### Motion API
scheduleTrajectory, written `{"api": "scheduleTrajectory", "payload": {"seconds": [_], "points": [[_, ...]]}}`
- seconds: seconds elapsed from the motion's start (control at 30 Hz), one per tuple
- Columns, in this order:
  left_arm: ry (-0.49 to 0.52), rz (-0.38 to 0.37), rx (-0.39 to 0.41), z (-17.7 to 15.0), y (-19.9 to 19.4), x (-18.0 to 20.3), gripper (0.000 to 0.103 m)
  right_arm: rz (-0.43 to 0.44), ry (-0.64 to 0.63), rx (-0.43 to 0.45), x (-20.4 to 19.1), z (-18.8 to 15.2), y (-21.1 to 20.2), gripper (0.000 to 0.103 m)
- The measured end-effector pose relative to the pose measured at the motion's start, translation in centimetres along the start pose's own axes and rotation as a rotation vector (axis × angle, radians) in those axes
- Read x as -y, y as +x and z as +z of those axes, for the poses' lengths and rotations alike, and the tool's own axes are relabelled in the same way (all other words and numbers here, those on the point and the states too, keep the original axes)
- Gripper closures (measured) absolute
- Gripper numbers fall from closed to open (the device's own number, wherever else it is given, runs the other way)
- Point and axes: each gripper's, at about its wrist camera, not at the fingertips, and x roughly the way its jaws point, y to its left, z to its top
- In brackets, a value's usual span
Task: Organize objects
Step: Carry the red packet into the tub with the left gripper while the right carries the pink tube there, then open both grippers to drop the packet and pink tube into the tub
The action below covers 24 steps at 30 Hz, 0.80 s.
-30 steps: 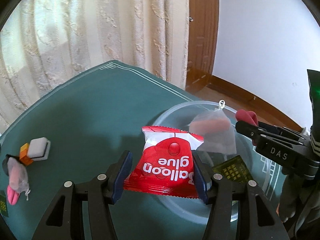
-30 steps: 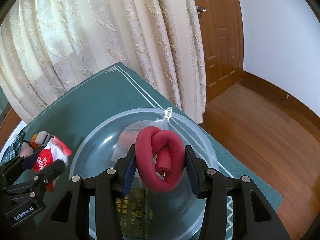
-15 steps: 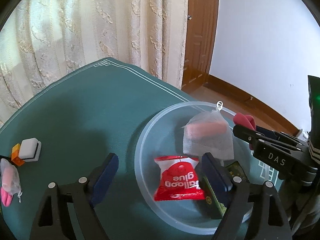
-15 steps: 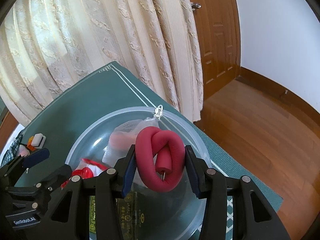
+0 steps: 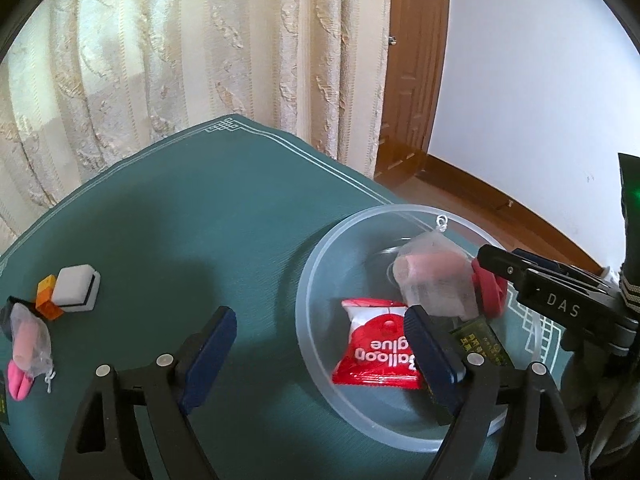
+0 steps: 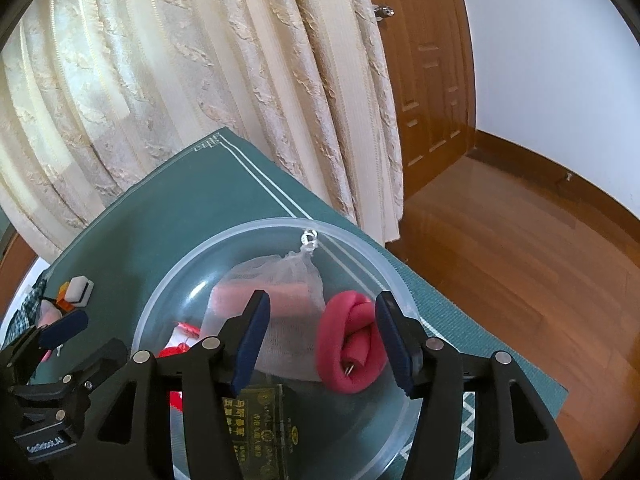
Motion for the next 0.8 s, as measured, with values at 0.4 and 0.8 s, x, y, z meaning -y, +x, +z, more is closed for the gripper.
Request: {"api": "scheduleTrajectory", "payload": {"seconds": [0.4,0.8], "points": [[-0.068,0.021,-0.003,-0.8,-1.1,-2.4,0.009,0.019,-0.027,0.002,-2.2,-0.4,-0.7,0.046],[-0.147,0.083,0.005,-2.2,-2.5,-5.9,0.007,0.064,-0.073,0.005,-5.6,-0.7,-1.2,0.046]]}}
